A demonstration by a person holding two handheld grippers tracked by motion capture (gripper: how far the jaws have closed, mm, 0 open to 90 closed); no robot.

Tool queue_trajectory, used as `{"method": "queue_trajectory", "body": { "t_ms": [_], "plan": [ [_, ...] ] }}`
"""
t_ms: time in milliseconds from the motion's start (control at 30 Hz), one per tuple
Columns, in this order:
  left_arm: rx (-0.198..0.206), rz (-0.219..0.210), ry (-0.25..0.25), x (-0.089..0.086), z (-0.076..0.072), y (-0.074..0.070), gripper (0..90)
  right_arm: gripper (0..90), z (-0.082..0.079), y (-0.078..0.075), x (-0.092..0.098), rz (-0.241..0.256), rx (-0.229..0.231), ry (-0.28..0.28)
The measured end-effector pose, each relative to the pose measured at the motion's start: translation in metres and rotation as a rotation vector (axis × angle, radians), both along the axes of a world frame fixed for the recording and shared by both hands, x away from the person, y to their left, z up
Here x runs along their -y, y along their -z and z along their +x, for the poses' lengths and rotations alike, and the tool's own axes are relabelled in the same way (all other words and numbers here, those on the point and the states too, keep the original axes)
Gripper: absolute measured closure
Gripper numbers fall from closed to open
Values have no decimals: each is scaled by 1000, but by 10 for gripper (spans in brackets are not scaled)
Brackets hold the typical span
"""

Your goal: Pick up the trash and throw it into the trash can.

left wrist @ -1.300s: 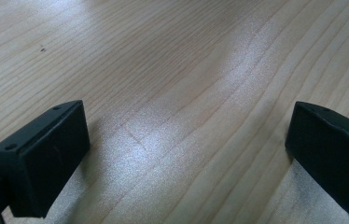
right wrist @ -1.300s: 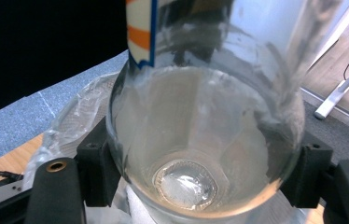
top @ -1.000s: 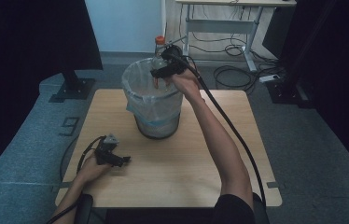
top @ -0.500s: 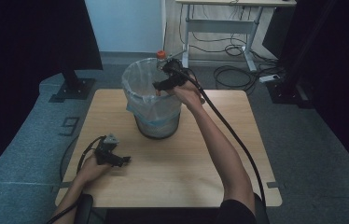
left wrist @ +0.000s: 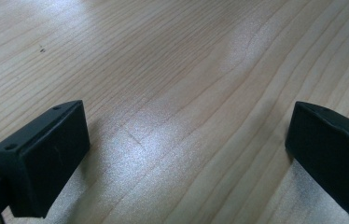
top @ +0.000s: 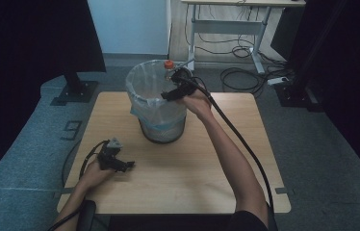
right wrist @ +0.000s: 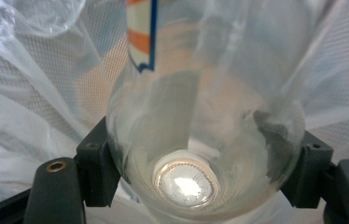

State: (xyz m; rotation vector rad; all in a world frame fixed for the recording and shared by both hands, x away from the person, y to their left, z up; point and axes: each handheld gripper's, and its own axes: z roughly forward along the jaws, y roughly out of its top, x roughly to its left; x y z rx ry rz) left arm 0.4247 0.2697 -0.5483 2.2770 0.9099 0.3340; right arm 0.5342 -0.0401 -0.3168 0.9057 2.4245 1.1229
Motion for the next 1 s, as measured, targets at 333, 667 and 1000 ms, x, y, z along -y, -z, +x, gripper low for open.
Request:
{"method": "queue_trajectory", "body": {
  "t_ms": [333, 667, 1000],
  "plan": [
    [0, 1, 2, 0, 0, 0, 0, 0, -3, -12, 9, 26, 34, -23],
    [1, 1, 2, 1, 0, 0, 0, 0, -12, -25, 28, 43, 37, -4],
    [1, 1, 2, 1, 0, 0, 0, 0, -24, -29, 49, 43, 56, 8]
  ]
}}
